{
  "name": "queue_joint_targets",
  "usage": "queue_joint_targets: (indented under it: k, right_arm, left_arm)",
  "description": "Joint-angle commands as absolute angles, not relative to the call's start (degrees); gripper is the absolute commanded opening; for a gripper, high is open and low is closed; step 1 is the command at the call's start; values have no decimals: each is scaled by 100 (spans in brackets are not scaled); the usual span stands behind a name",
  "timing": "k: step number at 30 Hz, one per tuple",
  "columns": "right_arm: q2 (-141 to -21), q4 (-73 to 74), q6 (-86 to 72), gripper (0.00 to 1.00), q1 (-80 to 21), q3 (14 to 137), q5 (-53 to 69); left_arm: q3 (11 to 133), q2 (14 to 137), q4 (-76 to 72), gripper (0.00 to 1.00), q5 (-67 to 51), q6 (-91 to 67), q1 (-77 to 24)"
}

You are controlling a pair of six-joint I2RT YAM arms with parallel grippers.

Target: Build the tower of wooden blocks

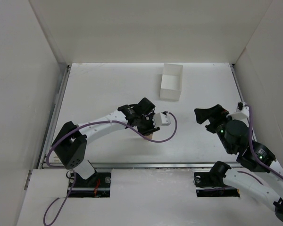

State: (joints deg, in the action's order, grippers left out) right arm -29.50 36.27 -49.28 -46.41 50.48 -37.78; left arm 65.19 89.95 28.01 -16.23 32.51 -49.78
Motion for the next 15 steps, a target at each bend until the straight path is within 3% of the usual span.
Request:
queue_joint_targets:
  k: [1,15]
  right_arm:
    - [-2865,3647,-4869,98,-4614,4992,-3902]
    - [-2865,3647,-4869,98,-4614,4992,-3902]
  left_arm:
    - [6486,8930,2742,0,-1608,3234,-5001]
    - [6486,8930,2795,0,-1608,3340,-5001]
